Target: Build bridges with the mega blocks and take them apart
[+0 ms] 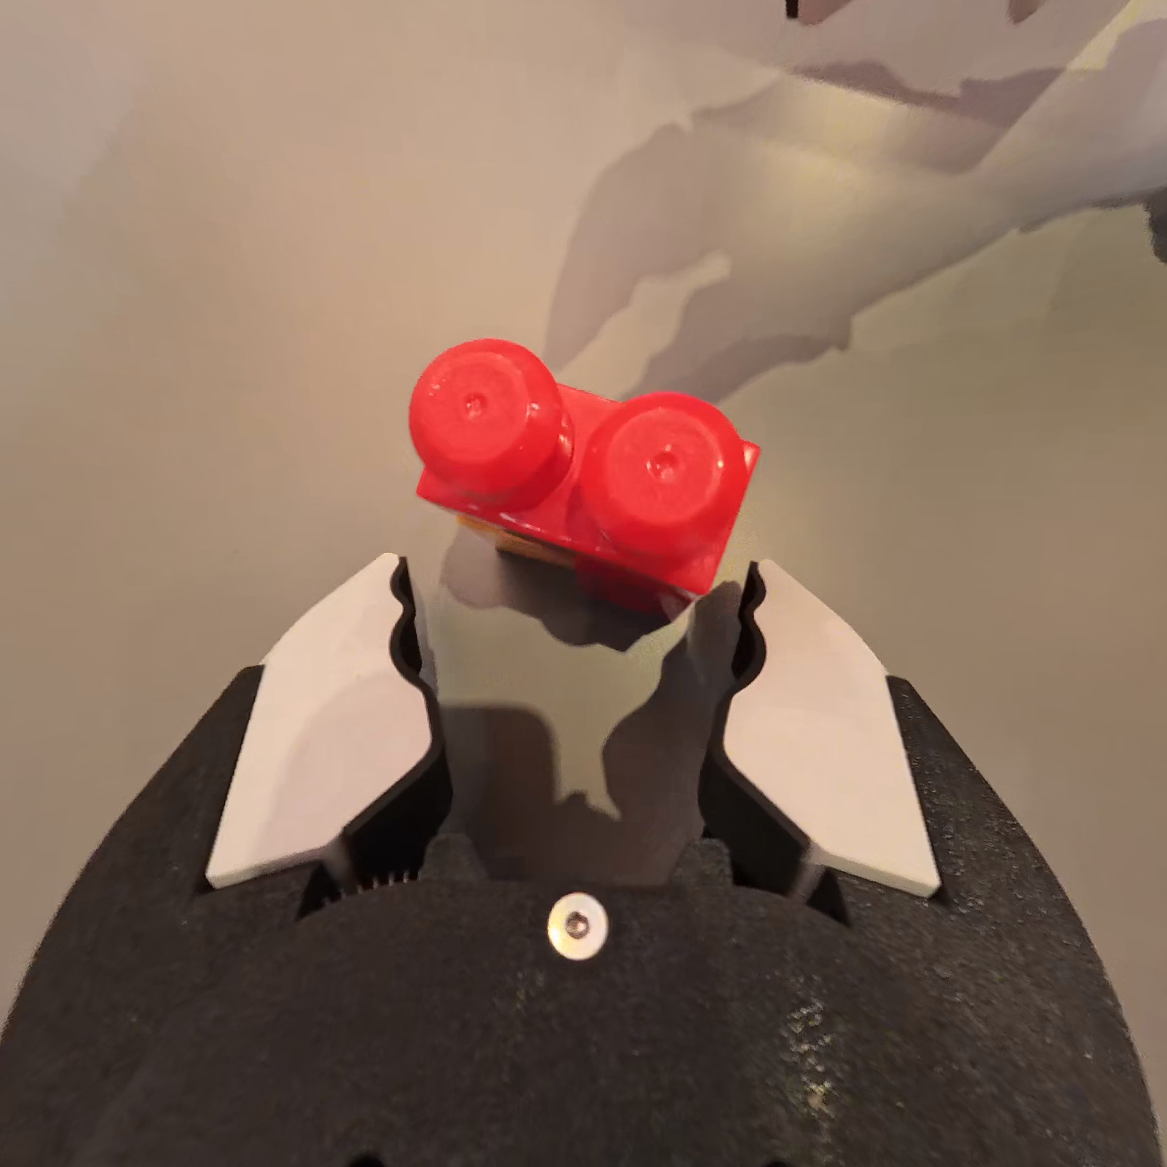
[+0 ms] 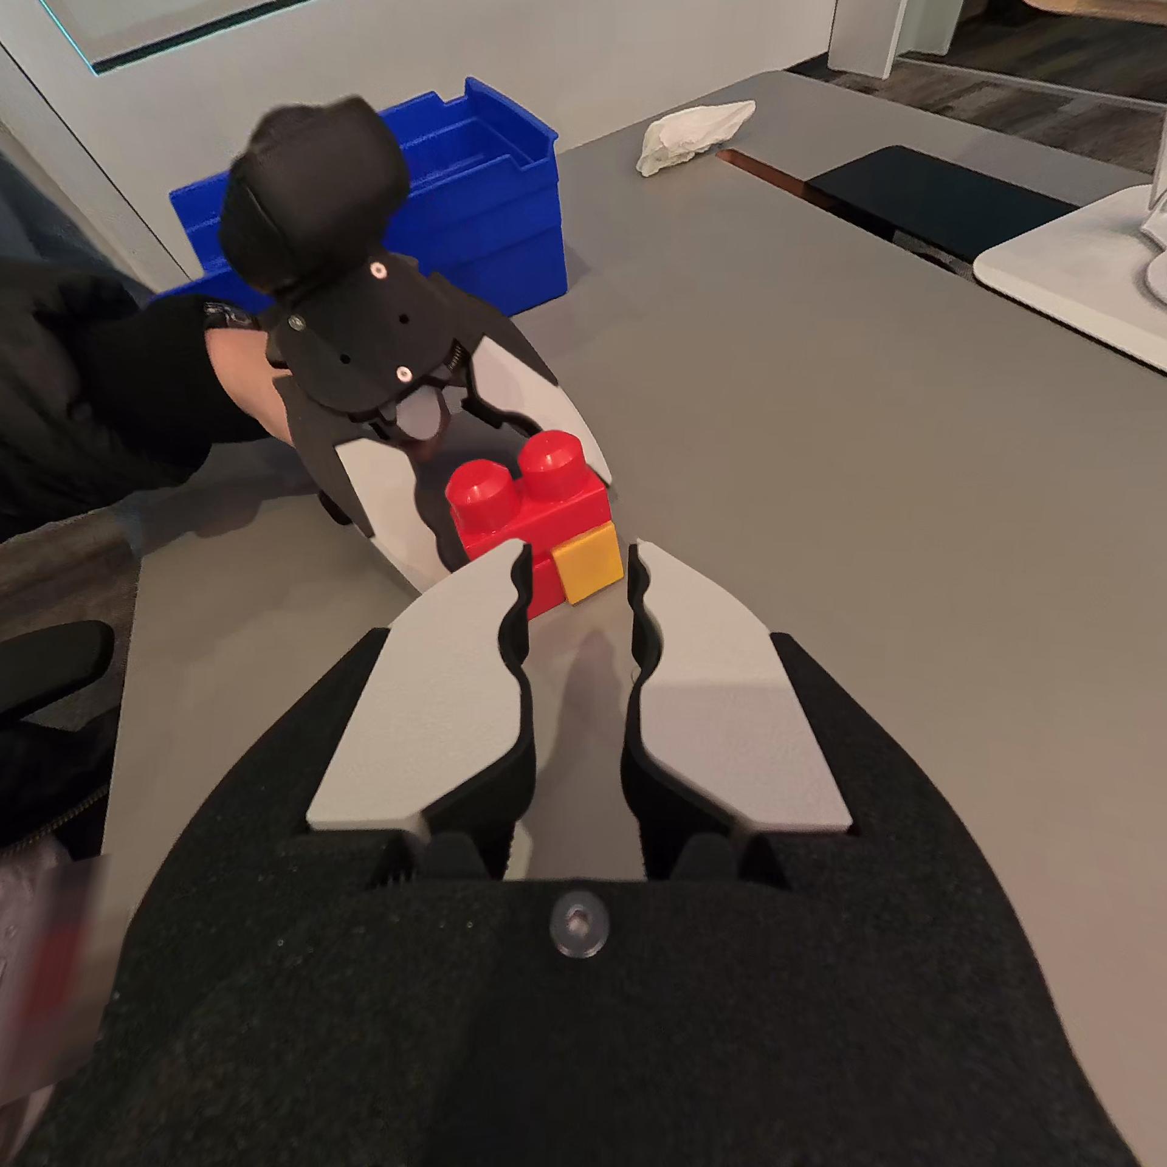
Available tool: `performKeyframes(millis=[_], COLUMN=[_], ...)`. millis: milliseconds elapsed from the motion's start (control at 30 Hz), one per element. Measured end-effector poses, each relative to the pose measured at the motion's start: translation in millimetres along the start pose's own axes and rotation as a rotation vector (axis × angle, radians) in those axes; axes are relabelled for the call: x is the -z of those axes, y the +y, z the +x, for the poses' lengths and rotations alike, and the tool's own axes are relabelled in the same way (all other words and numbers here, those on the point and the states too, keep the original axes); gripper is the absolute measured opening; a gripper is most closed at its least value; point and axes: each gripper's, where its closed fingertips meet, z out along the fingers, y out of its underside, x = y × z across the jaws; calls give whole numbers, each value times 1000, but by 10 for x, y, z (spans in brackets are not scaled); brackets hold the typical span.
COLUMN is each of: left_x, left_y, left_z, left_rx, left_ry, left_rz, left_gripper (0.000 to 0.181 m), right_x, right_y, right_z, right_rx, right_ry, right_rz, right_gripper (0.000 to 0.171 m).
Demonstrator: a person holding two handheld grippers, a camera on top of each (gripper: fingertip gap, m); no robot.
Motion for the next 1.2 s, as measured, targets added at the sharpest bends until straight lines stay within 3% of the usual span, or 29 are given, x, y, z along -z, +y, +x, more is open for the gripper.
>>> performKeyframes(millis=[133, 233, 400, 600, 900, 1200], left_x=[169, 269, 431, 699, 810, 844], left_y=[-13, 20, 89, 246, 320, 280], left_z=[-40, -142, -201, -192, -91, -40], left_rx=[24, -13, 20, 124, 158, 155], left_ry=[-45, -156, -319, -415, -417, -389], left_rz=[57, 40, 60, 121, 160, 190], left_gripper=[101, 97, 94, 93, 90, 89], right_x=[56, -13, -170, -431, -661, -714], right_y=[47, 10, -148, 90, 103, 229], right_z=[0, -26, -195, -303, -340, -227], right_rx=[-6, -119, -176, -26, 103, 18], right_ry=[10, 60, 249, 524, 732, 721], right_rz=[4, 9, 36, -14, -55, -73], right_gripper=[31, 43, 70, 76, 67, 43])
